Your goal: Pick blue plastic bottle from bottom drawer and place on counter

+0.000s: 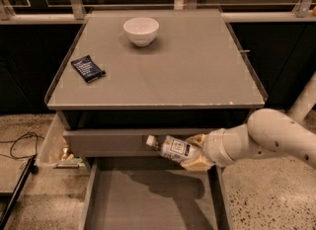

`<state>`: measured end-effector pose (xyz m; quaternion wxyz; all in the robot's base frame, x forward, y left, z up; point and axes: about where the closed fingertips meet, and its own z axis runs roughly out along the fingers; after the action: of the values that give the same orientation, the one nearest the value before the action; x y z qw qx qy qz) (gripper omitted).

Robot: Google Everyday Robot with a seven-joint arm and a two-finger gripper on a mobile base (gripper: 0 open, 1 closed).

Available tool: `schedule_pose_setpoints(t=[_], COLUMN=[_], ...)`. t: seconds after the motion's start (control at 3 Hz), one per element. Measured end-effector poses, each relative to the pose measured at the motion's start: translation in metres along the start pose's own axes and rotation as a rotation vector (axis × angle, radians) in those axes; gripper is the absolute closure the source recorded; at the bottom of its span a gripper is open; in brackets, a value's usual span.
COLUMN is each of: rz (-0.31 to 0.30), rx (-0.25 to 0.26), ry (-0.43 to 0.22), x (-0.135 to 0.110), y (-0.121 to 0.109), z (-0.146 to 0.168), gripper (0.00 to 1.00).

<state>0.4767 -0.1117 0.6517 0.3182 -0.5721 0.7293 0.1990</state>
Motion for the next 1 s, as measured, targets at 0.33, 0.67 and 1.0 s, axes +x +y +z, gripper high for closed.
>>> schedule_pose_setpoints(t=[0.33, 0.67, 1.0], rz=[-0.048, -0.085, -0.085], rx=[0.04, 0.069, 0.069], ry=[-0.016, -0.025, -0.025], x=[0.014, 0.025, 0.025], y=[0.006, 0.019, 0.019], z=[0.016, 0.0, 0.001], gripper=[1.0, 1.0, 1.0])
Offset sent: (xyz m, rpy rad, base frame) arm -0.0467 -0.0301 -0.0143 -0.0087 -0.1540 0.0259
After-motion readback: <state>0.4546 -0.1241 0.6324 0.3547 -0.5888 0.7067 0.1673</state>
